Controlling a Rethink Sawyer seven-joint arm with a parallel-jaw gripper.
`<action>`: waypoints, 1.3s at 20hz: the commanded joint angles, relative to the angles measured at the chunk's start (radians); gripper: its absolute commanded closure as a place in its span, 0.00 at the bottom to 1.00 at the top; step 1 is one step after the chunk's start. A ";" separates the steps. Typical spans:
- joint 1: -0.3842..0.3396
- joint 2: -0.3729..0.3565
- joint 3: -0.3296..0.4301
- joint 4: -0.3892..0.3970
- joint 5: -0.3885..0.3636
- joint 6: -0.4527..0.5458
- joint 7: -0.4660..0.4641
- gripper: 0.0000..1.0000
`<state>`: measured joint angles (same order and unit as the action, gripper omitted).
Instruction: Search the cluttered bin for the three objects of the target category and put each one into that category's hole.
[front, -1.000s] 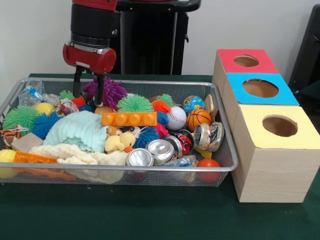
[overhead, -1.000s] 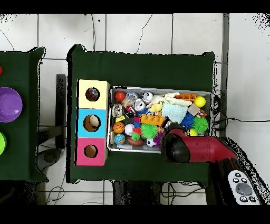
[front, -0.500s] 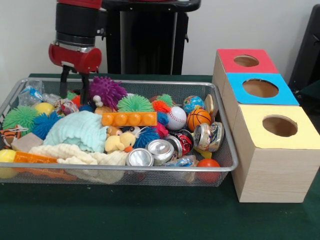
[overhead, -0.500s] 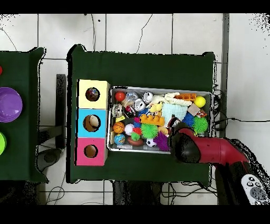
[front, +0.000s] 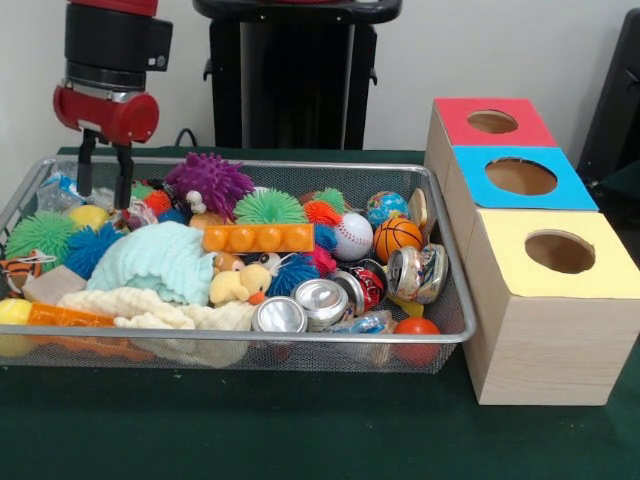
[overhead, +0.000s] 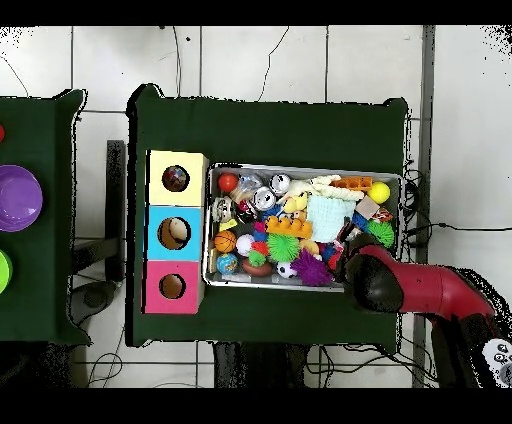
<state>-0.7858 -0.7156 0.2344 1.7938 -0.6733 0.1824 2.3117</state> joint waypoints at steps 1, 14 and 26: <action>0.025 0.084 0.052 -0.053 -0.110 -0.037 -0.095 0.00; 0.040 0.162 -0.038 -0.001 -0.140 -0.202 0.000 0.00; -0.265 -0.041 0.214 0.177 -0.113 -0.005 -0.180 0.00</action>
<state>-0.9816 -0.6786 0.2981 1.8800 -0.7562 0.0261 2.3117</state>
